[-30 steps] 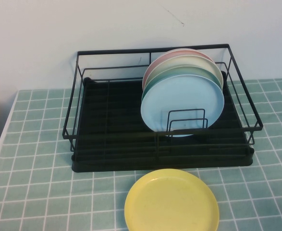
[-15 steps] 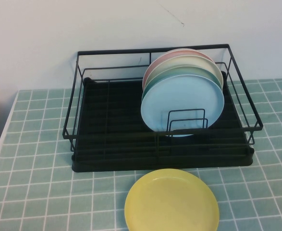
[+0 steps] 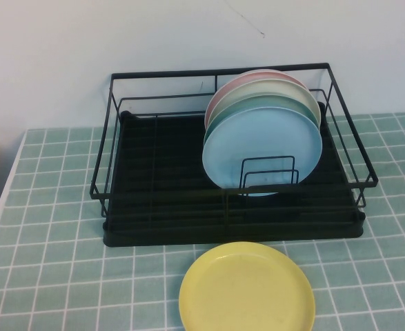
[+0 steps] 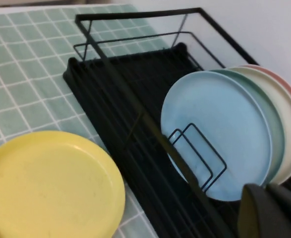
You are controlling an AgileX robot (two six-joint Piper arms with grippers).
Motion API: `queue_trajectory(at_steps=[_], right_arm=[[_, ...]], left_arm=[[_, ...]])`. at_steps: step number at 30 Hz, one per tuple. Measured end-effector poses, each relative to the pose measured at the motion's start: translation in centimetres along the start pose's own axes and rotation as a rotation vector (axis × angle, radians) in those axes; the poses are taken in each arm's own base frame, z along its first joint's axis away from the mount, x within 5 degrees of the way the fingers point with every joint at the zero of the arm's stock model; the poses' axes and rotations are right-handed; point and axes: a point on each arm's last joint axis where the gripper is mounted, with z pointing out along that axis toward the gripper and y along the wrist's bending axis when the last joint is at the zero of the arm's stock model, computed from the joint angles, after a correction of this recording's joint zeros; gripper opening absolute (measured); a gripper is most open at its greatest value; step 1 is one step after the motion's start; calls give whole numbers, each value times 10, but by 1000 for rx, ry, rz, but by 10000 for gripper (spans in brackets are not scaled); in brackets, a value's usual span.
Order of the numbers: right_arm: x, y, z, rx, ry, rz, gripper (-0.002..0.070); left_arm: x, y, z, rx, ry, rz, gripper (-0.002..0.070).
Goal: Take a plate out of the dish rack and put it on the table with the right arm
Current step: Grasp the plate from the shelf
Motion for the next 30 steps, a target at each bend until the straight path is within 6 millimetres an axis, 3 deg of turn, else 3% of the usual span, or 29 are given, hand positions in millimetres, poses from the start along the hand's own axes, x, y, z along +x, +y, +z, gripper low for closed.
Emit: queue_trajectory(at_steps=[4,8,13,19,24,30], right_arm=[[-5,-35,27,-56,24,-44,41],[-11,-63,45,-65,26,-103,179],[-13,-78,73,-79,99,-214,329],[-13,-76,121,-86,208,-416,358],[-13,-78,158,6,203,-433,358],[-9,-80,193,-6,211,-449,358]], left_arm=[[0,0,0,0,0,0,-3],[0,0,0,0,0,0,-3],[0,0,0,0,0,0,-3],[0,0,0,0,0,0,-3],[0,0,0,0,0,0,-3],[0,0,0,0,0,0,-3]])
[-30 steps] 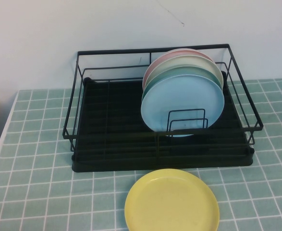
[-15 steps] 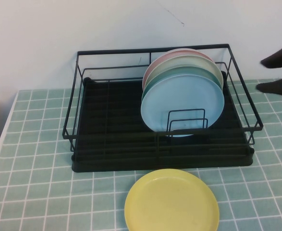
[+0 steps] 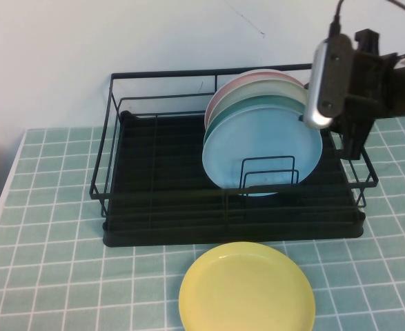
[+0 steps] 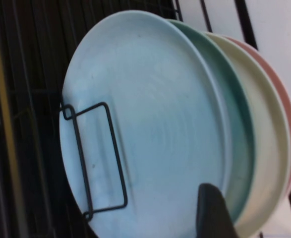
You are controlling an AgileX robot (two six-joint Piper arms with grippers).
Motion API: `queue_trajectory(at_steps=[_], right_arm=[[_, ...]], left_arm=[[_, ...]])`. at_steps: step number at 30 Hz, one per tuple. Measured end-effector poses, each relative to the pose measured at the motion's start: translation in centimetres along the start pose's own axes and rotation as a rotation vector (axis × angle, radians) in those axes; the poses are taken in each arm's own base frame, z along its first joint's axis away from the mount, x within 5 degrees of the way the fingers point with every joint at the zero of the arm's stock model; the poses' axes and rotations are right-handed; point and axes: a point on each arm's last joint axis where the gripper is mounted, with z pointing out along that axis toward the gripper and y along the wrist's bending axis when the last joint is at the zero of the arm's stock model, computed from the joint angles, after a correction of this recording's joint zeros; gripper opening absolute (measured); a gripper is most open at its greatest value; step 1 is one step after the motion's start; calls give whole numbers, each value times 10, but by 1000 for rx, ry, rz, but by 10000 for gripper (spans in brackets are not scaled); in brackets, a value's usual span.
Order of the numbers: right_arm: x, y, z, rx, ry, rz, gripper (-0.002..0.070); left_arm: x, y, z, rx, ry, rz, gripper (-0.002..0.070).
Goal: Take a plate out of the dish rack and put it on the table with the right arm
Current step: Grasp the plate from the shelf
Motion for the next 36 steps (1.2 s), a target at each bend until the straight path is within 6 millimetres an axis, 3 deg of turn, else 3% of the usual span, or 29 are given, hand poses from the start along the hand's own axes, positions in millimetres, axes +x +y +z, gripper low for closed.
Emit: queue_trajectory(at_steps=[11,22,26,31,36], right_arm=[[5,2,50,-39,17,-1,358],[14,5,71,-24,44,8,333],[18,7,77,-18,53,11,291],[20,9,83,-22,58,26,156],[17,9,79,-31,46,41,135]], left_arm=[[0,0,0,0,-2,0,-3],[0,0,0,0,-2,0,-3],[0,0,0,0,-2,0,-3],[0,0,0,0,-2,0,-3],[0,0,0,0,-2,0,-3]])
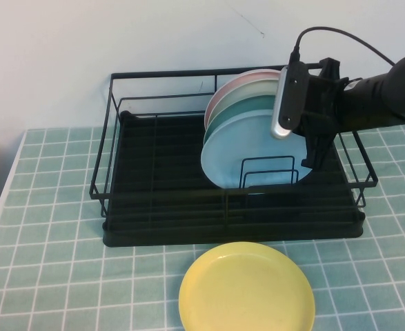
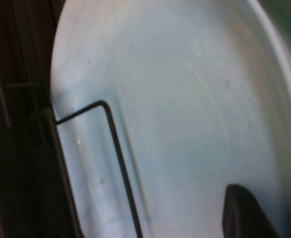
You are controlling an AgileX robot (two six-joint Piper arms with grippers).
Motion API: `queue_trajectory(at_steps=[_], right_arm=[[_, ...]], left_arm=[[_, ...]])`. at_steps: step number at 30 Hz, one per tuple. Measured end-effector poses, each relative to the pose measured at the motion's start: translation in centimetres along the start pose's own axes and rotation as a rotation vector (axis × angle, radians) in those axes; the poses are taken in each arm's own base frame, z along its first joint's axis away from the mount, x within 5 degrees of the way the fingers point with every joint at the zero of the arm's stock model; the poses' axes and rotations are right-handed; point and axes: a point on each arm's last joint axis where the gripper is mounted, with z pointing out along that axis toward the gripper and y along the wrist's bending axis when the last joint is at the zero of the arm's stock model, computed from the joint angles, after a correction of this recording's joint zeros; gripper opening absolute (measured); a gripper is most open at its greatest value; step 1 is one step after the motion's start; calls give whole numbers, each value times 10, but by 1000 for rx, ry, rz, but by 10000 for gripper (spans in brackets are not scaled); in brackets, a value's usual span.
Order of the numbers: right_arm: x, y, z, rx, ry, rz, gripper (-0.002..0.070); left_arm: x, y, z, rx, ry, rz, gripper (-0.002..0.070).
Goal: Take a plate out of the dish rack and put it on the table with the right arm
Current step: Grasp the plate from the shelf, then place the plate from the table
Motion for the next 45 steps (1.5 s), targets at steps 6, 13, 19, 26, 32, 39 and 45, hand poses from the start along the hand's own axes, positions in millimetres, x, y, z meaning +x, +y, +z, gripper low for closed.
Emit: queue_trajectory(at_steps=[6,13,19,26,32,39,45], right_arm=[[-17,-7,-28,16,-42,-26,103],[-60,-22,-152,87,-157,-20,102],[-66,2,-209,-122,-100,547,102],[-43,69,-177,-488,8,1017,102],[-13,115,-136,-555,56,1284,102],[3,125,-98,-542,108,1360,102],[16,136,-73,-568,188,1375,102]], left_arm=[[0,0,0,0,0,0,-3],[0,0,0,0,0,0,-3],[0,0,0,0,-1,0,-3],[0,0,0,0,-1,0,-3],[0,0,0,0,-1,0,-3],[0,0,0,0,-1,0,-3],[0,0,0,0,-1,0,-3]])
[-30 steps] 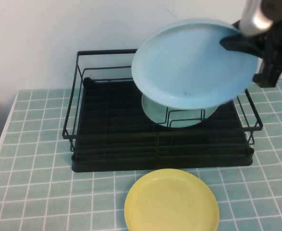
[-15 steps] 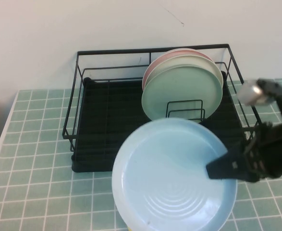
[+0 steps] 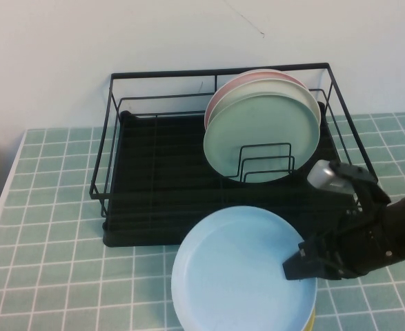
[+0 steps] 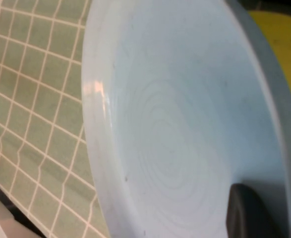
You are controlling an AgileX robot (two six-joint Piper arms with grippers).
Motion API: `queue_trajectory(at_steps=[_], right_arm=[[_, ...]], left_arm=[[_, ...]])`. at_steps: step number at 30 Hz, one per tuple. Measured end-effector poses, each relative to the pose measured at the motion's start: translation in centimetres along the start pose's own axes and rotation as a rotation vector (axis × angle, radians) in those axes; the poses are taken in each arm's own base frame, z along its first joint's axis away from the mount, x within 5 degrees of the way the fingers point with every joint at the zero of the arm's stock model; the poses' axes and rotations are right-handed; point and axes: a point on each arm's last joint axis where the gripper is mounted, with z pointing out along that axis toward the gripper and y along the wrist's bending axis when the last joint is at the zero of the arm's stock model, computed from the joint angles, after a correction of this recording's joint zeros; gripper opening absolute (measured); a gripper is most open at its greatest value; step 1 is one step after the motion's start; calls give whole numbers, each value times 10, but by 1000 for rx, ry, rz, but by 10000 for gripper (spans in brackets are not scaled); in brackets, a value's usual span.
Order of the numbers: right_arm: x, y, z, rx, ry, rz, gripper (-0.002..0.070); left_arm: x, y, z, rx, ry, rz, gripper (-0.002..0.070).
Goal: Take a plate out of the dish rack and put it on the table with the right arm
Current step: Place the plate from the table
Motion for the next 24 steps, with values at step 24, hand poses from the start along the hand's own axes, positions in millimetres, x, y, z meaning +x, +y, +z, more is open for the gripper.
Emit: queue_trajectory(at_steps=[24], right_arm=[[4,-18,24,13,78,-39,274]], left_arm=[[0,0,0,0,0,0,-3]])
